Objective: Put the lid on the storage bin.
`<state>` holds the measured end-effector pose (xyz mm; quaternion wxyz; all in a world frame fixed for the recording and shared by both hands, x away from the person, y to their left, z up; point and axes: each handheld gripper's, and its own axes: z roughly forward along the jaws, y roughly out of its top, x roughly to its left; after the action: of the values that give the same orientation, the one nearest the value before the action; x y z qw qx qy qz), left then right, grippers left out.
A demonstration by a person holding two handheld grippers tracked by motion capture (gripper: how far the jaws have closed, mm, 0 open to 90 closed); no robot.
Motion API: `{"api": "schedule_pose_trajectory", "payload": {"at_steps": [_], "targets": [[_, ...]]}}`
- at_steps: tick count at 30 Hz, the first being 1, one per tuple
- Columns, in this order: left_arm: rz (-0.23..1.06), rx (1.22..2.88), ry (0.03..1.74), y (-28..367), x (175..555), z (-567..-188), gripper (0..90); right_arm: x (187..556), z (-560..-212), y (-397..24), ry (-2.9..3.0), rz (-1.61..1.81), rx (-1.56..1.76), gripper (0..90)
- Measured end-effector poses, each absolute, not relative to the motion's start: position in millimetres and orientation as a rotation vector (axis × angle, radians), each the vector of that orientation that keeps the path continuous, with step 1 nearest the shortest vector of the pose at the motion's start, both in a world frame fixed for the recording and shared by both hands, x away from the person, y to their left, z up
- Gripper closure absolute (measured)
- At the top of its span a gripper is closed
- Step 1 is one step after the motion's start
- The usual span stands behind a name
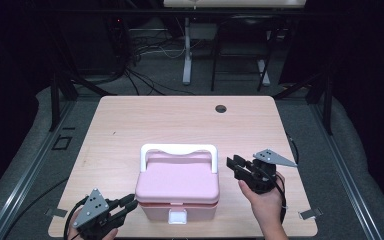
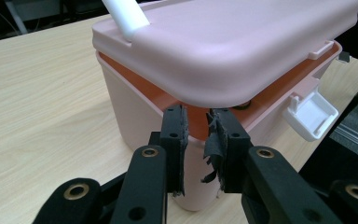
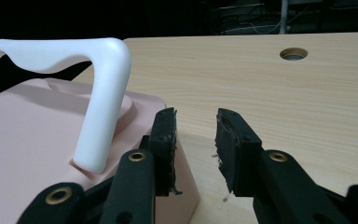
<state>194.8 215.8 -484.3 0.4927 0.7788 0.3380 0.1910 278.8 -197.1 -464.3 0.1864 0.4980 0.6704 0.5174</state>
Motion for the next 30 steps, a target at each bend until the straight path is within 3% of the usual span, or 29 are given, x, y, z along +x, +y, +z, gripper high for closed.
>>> {"api": "schedule_pose_trajectory", "payload": {"at_steps": [30], "targets": [[0.44, 1.921, 0.847, 218.3, 192.9, -491.4, 76.1, 278.1, -463.7, -197.8, 1.883, 1.457, 1.401, 67.5]]}}
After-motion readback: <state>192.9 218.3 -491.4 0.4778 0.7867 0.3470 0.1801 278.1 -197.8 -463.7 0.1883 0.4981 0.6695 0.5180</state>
